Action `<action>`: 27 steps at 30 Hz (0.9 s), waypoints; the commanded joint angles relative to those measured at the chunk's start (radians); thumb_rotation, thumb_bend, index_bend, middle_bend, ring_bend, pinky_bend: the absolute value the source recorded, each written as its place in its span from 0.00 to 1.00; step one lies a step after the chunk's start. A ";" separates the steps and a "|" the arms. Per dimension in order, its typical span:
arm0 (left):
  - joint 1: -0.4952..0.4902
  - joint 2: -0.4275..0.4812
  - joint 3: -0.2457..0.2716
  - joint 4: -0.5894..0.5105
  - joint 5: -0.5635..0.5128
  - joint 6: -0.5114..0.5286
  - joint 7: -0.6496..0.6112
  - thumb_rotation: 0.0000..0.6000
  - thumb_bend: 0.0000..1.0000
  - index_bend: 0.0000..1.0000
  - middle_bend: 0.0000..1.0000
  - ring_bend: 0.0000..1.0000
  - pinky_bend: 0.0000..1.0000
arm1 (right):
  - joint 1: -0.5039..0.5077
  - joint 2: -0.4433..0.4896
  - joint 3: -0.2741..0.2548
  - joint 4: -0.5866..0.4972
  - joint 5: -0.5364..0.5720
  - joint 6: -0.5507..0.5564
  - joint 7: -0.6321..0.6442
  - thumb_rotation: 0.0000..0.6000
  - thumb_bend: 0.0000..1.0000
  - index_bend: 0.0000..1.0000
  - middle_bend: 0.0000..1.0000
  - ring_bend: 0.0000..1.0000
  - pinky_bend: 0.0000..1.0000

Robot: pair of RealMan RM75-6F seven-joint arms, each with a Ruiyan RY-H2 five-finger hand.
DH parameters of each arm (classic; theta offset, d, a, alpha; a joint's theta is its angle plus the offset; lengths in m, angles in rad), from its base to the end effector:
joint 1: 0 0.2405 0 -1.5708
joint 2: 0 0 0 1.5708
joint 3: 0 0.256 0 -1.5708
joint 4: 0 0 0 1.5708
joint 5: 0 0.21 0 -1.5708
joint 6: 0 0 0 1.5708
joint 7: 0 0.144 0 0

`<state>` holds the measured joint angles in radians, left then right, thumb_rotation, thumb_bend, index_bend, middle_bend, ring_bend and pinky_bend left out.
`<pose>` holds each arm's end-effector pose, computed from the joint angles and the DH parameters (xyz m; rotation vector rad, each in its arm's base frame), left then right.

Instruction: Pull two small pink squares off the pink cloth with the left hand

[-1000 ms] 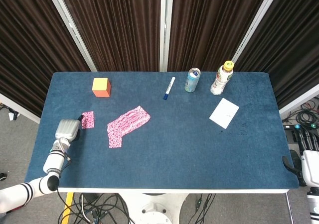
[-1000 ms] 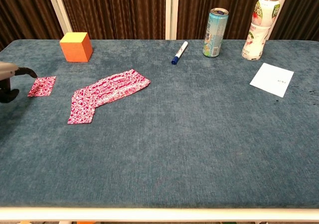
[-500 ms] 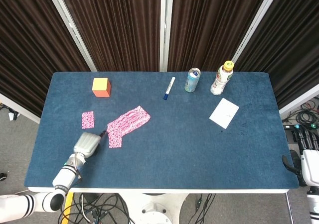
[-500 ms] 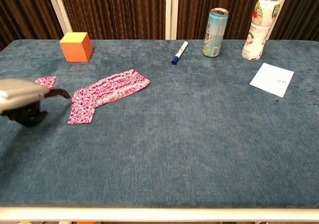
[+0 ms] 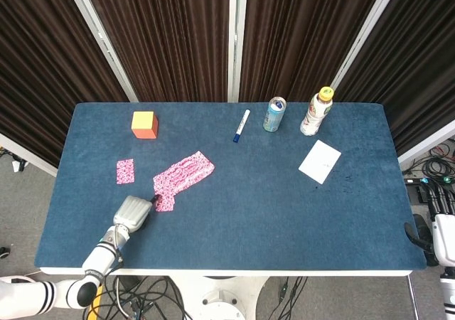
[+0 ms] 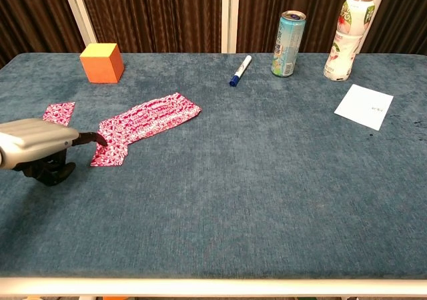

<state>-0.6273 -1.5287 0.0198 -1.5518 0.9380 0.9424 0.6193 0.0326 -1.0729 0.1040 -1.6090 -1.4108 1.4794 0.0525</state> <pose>-0.2257 0.2724 -0.0404 -1.9833 -0.9900 -0.4667 -0.3313 -0.1749 0.1869 1.2441 -0.9323 0.8667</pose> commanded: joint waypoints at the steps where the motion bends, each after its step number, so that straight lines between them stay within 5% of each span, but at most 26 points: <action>1: 0.006 0.012 0.013 -0.048 0.019 0.004 -0.012 1.00 0.64 0.13 1.00 0.97 0.94 | 0.000 -0.001 0.000 -0.001 -0.001 0.000 -0.002 1.00 0.23 0.00 0.00 0.00 0.00; 18: 0.033 0.006 0.130 -0.237 0.122 0.022 0.035 1.00 0.64 0.13 1.00 0.97 0.94 | -0.001 -0.005 -0.005 0.006 0.000 -0.005 0.007 1.00 0.23 0.00 0.00 0.00 0.00; 27: 0.033 0.010 0.144 -0.296 0.142 0.032 0.053 1.00 0.64 0.13 1.00 0.97 0.94 | -0.002 -0.003 -0.003 0.011 0.003 -0.004 0.017 1.00 0.23 0.00 0.00 0.00 0.00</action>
<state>-0.5943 -1.5216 0.1609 -1.8413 1.0770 0.9732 0.6706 0.0308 -1.0763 0.1011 -1.5981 -1.4083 1.4757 0.0692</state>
